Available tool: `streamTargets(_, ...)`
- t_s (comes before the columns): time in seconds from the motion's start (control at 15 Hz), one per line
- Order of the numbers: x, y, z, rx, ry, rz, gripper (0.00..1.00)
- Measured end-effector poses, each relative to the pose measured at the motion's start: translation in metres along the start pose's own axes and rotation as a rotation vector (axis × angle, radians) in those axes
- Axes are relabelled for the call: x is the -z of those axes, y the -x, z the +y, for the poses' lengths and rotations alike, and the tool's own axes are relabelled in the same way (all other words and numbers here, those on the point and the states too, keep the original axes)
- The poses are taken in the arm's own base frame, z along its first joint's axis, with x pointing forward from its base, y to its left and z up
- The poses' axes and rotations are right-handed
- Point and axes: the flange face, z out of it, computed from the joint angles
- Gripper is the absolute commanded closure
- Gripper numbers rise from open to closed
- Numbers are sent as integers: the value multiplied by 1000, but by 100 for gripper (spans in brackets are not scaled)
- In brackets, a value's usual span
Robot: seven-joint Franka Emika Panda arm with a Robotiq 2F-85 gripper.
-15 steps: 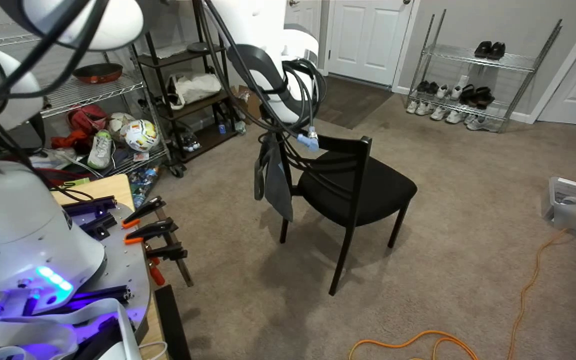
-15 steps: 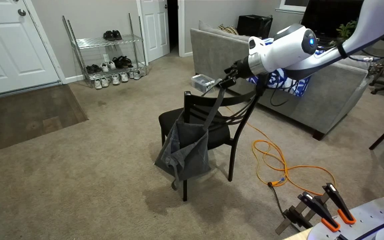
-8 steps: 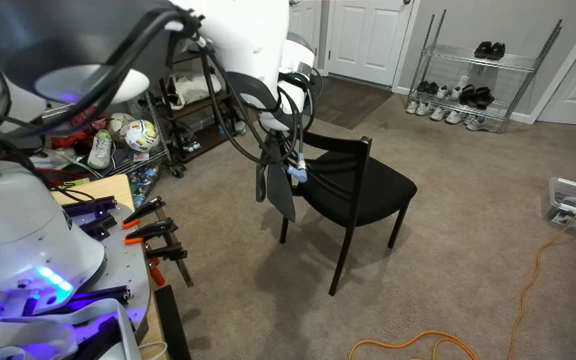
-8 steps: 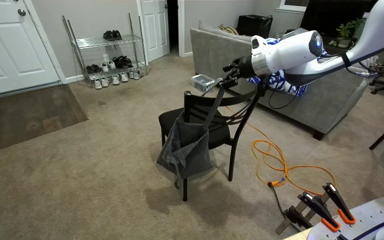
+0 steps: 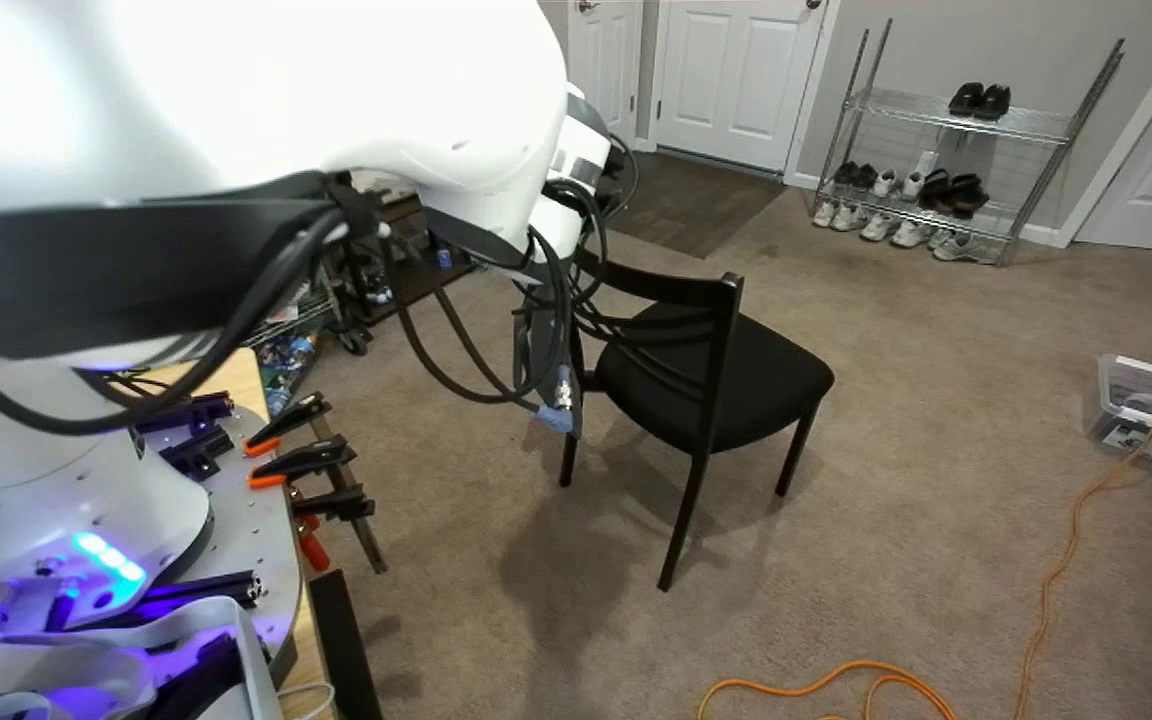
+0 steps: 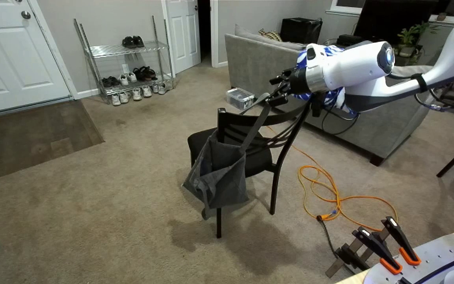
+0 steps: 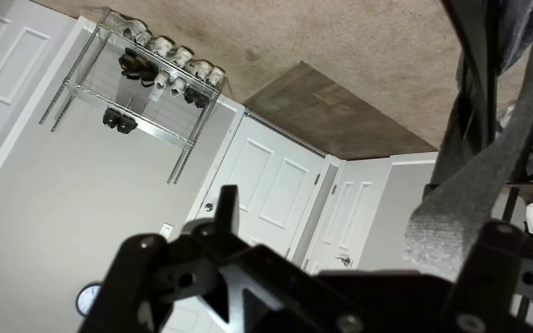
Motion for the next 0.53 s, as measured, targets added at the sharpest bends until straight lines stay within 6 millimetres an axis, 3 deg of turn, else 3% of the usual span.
streamTargets(0.53, -2, 3, -19, -3, 66, -79, 0)
